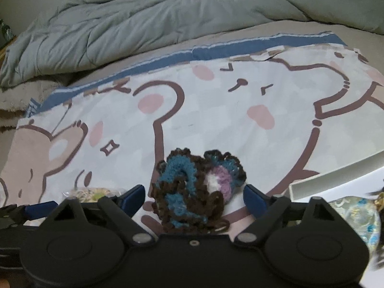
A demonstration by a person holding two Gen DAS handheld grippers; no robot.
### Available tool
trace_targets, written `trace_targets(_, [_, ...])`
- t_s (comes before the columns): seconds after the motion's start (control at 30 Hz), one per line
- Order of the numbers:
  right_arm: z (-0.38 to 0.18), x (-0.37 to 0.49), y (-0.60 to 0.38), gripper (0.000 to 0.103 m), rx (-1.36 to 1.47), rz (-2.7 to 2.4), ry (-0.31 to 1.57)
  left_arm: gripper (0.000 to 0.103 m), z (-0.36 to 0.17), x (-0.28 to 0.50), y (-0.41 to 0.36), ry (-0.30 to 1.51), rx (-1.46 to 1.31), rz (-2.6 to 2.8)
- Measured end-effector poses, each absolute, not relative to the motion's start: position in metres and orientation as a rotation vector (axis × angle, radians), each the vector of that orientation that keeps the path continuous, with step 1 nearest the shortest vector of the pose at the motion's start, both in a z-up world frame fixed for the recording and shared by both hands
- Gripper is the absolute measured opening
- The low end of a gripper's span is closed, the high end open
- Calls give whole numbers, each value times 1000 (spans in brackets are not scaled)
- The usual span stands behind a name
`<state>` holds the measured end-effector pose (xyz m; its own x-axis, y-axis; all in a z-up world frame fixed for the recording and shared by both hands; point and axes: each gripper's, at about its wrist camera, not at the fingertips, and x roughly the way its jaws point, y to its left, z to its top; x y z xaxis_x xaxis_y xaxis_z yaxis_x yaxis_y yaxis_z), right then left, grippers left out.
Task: Organize objects
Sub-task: 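Grasp the bag of beaded hair ties with the left tool while the right tool grasps the dark crochet scrunchie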
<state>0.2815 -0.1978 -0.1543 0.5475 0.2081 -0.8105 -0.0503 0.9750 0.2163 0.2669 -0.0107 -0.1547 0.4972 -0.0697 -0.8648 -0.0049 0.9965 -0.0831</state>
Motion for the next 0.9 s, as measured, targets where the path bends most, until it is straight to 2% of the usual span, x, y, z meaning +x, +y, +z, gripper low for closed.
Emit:
trace_targets(0.2, [-160,284,-189,78,95,158,972,101,-163,269,-16,1064,-86,-30])
trace_targets(0.3, [-159,284,-189,66,73,168,958,89,-165,269,-16,1077,-91,-45])
trace_targets(0.37, [-160,284,-189,63,72,190,966,78,-166,268,-15,1090,-120,-49])
trace_targets(0.47, [-158,281,-186,58,45,212,949,67,-163,266,-17,1085,-131,-50])
trace_targets(0.67, [-146,273,-187,52,56,227,923,63,-155,258,-18,1075,-134,-53])
trace_targets(0.9, [-126,260,-192,48,67,236,886,62,-132,244,-11,1024,-148,-57])
